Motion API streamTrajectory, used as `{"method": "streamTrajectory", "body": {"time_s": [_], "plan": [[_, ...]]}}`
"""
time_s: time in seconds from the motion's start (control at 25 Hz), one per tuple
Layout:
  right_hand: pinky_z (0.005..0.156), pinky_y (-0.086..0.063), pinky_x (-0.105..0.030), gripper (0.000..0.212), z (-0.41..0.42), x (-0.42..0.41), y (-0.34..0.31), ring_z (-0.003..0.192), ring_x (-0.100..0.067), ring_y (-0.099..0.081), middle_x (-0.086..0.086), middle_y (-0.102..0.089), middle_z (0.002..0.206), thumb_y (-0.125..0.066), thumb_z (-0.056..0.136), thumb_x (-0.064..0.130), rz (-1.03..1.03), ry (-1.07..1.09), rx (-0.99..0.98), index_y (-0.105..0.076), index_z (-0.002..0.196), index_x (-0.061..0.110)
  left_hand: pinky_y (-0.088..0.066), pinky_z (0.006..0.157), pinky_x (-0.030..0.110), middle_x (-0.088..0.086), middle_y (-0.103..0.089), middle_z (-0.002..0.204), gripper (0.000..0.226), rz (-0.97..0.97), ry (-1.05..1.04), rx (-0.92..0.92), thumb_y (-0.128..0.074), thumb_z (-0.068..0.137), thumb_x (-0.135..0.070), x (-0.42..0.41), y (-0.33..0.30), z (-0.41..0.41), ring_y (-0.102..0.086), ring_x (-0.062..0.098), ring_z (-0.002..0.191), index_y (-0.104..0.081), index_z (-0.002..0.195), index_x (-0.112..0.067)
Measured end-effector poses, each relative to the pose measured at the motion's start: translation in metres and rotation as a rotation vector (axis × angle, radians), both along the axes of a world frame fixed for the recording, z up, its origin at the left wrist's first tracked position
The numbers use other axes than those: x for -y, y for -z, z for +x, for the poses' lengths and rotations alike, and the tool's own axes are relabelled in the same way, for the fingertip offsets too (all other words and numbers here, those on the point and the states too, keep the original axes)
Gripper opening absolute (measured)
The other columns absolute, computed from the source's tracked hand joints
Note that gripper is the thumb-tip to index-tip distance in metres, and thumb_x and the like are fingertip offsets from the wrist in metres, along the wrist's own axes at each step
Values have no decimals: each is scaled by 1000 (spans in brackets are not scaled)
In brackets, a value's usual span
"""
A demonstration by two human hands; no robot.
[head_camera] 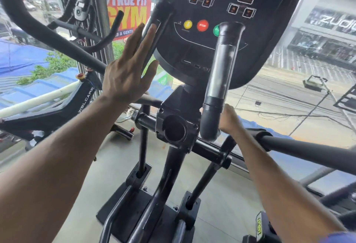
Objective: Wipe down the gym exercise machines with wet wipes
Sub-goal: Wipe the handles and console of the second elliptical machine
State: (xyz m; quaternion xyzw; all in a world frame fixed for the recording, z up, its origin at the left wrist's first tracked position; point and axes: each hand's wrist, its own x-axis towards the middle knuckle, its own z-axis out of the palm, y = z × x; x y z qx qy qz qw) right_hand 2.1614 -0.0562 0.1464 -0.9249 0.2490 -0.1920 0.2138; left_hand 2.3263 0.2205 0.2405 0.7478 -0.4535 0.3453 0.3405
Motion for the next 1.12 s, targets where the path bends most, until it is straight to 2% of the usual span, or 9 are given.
{"method": "streamTrajectory", "body": {"time_s": [0.16,0.28,0.4,0.52,0.6,0.64,0.72,0.88,1.12], "plan": [[73,-53,-27,6,-85,-47,59,78,-16,-61,-2,-65,85,-70,94,5,-95,271,548,-75,93,8,-56,64,46,2,-18,174,70,34,-32,-35,-49,108,-48,1,0,2,-49,33,143,-20,167,-24],[74,-51,-29,19,-104,-93,134,80,-12,-58,6,-63,88,-74,88,-3,-61,208,357,-76,97,13,-56,63,46,4,-18,174,71,44,-26,-16,-49,108,-48,1,5,7,-56,36,136,-20,167,-23],[84,-42,-27,15,-60,-112,123,85,-13,-52,9,-58,91,-69,93,5,-375,-254,251,-72,94,20,-58,66,51,2,-20,173,69,28,-49,-19,-49,108,-48,3,8,9,-57,37,134,-21,167,-26],[79,-32,-37,19,23,-88,76,84,-30,-41,-21,-53,91,-48,95,-19,-645,-326,80,-62,94,-6,-58,66,50,3,-21,173,69,36,-28,-22,-49,108,-48,3,8,10,-58,36,134,-21,167,-25],[88,-29,-37,32,48,-73,77,88,-40,-29,-44,-49,97,-29,87,-36,-502,-306,-12,-57,94,-23,-57,64,48,2,-20,173,69,44,-19,-28,-47,108,-50,3,9,11,-64,39,123,-20,167,-27],[93,-30,-31,31,49,-70,85,89,-38,-31,-39,-55,99,-34,92,-25,-499,-214,-154,-63,96,-15,-55,62,46,2,-20,173,69,44,-18,-31,-46,108,-50,3,9,11,-66,41,118,-19,167,-27],[95,-33,-28,17,30,-61,98,88,-15,-38,8,-55,99,-60,94,17,-648,-46,-258,-66,97,32,-54,60,44,2,-20,173,69,40,-6,-34,-46,108,-50,3,10,12,-68,40,114,-19,167,-26],[75,-49,-32,29,-5,-57,122,81,-19,-45,3,-45,91,-65,85,-9,-657,-132,-192,-62,90,20,-56,62,40,2,-19,174,69,29,19,-26,-43,108,-53,5,12,16,-67,37,117,-18,167,-26],[71,-50,-31,20,0,-95,116,83,-16,-43,2,-50,91,-54,94,-2,-514,-237,-53,-67,94,14,-48,60,31,5,-25,172,71,4,34,-15,-49,107,-52,4,12,16,-67,34,119,-25,166,-21]]}}
